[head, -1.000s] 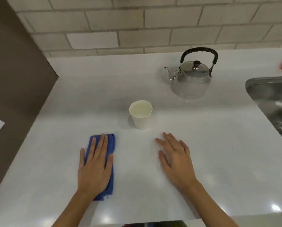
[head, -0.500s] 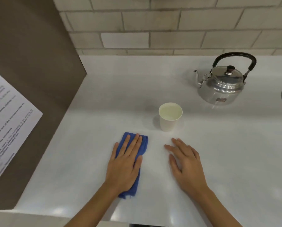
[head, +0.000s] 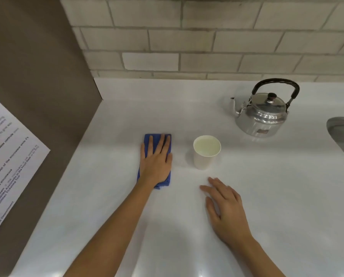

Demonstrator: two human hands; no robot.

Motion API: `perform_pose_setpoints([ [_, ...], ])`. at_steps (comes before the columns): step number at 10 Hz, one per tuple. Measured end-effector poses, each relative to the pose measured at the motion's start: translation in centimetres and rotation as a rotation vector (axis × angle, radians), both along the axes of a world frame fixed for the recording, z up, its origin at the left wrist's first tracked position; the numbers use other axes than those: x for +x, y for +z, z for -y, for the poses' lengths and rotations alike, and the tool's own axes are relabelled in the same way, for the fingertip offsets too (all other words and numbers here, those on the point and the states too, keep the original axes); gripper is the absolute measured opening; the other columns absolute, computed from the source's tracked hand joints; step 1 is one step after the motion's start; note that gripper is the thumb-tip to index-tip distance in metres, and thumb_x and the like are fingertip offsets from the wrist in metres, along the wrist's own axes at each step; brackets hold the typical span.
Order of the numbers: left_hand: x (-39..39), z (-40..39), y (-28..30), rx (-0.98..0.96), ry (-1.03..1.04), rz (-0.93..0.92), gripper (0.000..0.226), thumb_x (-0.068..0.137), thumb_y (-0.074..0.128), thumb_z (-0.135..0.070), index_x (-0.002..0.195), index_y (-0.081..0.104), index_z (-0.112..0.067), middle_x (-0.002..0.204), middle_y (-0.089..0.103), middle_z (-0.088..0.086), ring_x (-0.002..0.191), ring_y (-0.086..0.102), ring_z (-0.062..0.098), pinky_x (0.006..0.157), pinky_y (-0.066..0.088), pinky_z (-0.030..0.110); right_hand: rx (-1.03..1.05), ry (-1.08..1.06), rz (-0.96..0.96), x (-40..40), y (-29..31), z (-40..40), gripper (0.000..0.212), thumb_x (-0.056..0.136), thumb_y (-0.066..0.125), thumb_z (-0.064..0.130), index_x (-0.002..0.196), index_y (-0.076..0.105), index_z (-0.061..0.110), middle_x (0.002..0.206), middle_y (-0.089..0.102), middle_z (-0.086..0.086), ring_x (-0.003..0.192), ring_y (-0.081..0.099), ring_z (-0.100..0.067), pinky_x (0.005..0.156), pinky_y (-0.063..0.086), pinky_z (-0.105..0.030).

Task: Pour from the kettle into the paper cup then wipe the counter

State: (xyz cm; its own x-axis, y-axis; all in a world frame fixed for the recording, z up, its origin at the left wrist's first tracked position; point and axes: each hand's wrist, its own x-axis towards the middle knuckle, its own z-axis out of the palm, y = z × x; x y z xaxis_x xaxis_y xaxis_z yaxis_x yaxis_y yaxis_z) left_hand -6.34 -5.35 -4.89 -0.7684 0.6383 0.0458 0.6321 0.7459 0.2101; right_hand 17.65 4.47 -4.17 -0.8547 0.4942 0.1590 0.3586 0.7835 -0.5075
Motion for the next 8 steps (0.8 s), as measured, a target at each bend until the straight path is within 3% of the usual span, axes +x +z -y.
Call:
perform_pose_setpoints([
  [2,0.3,6.2,-0.9,0.006,-0.057,0.033,0.059,0.102,0.026,-0.044,0.153,-0.003,-0.037,0.163,-0.002,-0.018,0.151,-0.011,0.015,0.12,-0.007,0.04,-0.01,0.004,0.003,-0.1,0.2,0.1,0.039,0.089,0.054,0.015,0.122,0.073,0.024,0.144,0.061,-0.002,0.138,0.05,-0.019,0.11,0.033,-0.039],
  [4,-2.9,9.5,-0.4,-0.006,0.067,0.054,0.06,0.102,0.024,-0.047,0.153,-0.006,-0.035,0.164,-0.003,-0.015,0.15,-0.011,0.014,0.121,-0.003,0.046,-0.001,0.026,0.01,0.0,0.6,0.0,0.036,0.091,0.061,0.01,0.121,0.073,0.024,0.143,0.061,-0.002,0.138,0.051,-0.02,0.109,0.039,-0.045],
  [6,-2.9,9.0,0.3,-0.01,0.089,0.106,0.062,0.101,0.023,-0.051,0.153,-0.008,-0.035,0.164,-0.007,-0.014,0.15,-0.015,0.015,0.12,-0.007,0.051,0.022,0.078,0.026,0.3,1.1,-0.4,0.038,0.09,0.068,0.006,0.123,0.072,0.025,0.146,0.058,0.0,0.141,0.047,-0.02,0.112,0.037,-0.041],
  [7,-2.9,8.3,1.0,0.016,0.107,0.163,0.062,0.1,0.022,-0.055,0.154,-0.001,-0.034,0.164,0.0,-0.013,0.151,-0.01,0.018,0.118,-0.011,0.055,0.125,0.058,-0.106,0.5,1.8,-1.4,0.027,0.082,0.067,0.011,0.102,0.081,0.023,0.124,0.074,-0.001,0.121,0.065,-0.024,0.096,0.043,-0.03],
  [8,-3.8,6.6,3.5,0.029,0.085,0.089,0.057,0.102,0.026,-0.049,0.154,0.014,-0.029,0.162,0.02,-0.006,0.151,0.008,0.021,0.118,-0.007,0.059,0.164,-0.049,-0.26,0.4,3.5,-4.0,0.02,0.078,0.066,0.013,0.086,0.082,0.022,0.102,0.08,0.004,0.097,0.075,-0.022,0.082,0.04,-0.027],
])
